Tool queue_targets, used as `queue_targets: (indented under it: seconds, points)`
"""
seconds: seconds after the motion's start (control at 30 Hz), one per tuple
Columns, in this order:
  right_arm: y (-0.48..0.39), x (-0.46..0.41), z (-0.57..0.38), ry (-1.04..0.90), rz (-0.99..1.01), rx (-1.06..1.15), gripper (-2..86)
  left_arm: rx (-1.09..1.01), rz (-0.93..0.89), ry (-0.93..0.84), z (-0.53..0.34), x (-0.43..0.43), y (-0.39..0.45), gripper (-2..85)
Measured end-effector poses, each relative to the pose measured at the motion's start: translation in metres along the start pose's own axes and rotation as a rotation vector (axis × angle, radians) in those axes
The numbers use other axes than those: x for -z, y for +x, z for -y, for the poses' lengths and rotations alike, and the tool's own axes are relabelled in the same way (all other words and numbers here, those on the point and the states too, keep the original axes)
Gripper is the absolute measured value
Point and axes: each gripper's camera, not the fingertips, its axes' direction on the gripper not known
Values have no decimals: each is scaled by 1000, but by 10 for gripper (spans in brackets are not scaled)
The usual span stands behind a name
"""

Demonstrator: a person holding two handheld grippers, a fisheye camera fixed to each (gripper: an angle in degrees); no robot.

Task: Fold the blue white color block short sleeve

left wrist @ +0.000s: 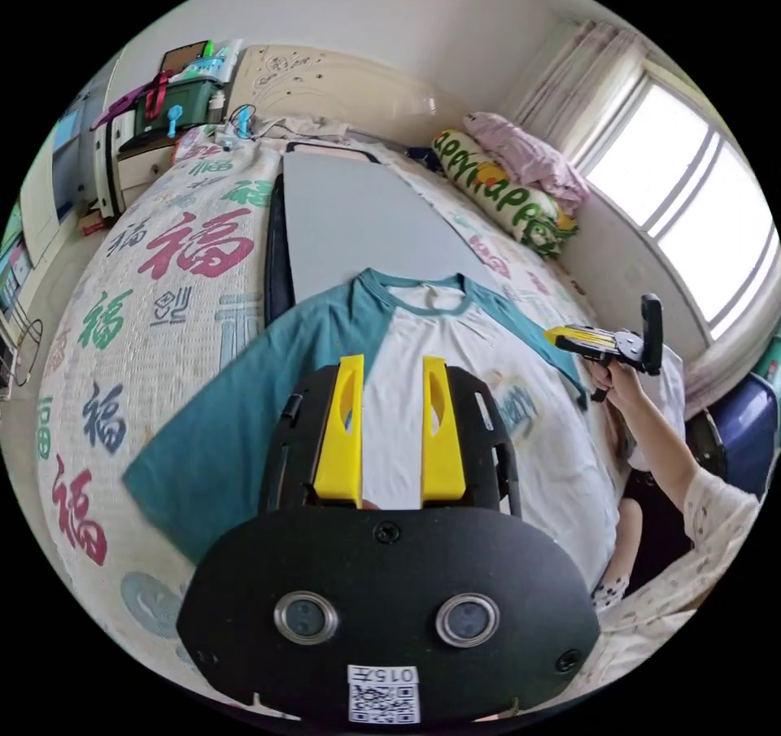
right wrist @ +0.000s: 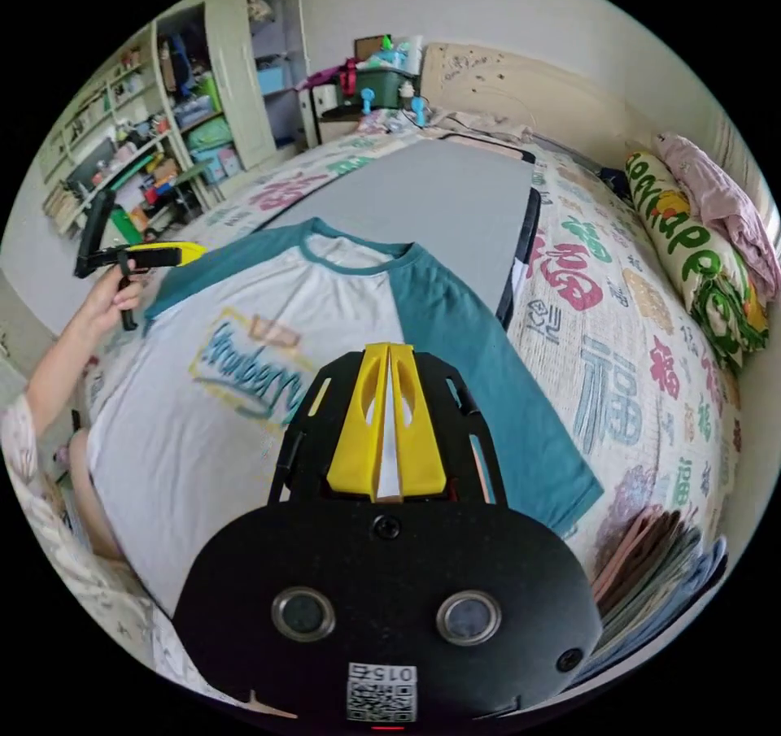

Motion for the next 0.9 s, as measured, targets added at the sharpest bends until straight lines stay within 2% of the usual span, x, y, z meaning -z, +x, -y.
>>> queue_targets:
  seconds: [0.1, 0.17, 0.27, 0.37, 0.53, 0.7, 0.9]
  points:
    - [1, 68, -99, 63, 144, -63, 5, 27, 5, 56, -88, 62, 2, 111]
    - [5, 107, -180, 87, 255, -163, 36, 126, 4, 82, -163, 100, -5, 111]
    - [9, 131, -269, 65, 270, -329, 78, 327, -2, 108, -252, 125, -17, 112]
    - [17, 143, -333, 58, 233, -499, 88, 444, -3, 60, -306, 124, -21, 128]
    - [32, 160, -388, 68, 253, -655, 117, 503, -7, 12, -347, 122, -17, 139]
    - [37, 167, -412, 50, 260, -689, 133, 487, 6, -37, -371, 115, -21, 133]
    - [53, 158, -430, -51, 278, -727, 115, 508, -12, -101, -386, 106, -37, 81]
